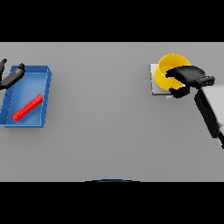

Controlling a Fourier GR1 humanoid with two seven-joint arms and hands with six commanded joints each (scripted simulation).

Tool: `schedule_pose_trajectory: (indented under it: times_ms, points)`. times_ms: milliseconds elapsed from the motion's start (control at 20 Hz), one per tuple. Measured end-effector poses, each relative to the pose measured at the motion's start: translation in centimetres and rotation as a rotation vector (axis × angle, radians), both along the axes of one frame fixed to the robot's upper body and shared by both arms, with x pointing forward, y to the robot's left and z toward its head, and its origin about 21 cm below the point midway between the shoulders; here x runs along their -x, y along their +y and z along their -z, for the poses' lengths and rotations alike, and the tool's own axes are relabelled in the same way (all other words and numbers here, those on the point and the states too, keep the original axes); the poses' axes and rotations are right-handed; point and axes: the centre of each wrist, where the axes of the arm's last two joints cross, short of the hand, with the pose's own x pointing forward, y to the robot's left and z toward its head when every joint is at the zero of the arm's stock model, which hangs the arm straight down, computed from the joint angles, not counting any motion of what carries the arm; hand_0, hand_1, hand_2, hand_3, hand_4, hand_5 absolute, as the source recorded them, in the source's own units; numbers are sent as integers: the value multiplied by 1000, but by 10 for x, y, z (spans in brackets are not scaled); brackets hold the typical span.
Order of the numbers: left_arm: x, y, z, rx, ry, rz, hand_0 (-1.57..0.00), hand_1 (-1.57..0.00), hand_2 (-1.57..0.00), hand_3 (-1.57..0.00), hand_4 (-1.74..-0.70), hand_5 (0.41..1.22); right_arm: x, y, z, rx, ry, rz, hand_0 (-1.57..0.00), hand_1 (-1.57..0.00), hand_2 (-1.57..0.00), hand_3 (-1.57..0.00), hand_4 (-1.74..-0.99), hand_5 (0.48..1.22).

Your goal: Pick up the red beaker and tilt it to pour out 1 green nut into yellow bowl. Pick up the yellow bowl and place it on the metallic measuring scale.

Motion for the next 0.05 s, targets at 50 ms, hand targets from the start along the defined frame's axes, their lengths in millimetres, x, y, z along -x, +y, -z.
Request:
schedule_pose_trajectory:
  times_ms: [50]
  points:
    - [0,-1,1,3,-2,0,1,1,1,1,-720,693,1,-3,-1,4,8,-1,-39,-63,-103,-272,-1410,759]
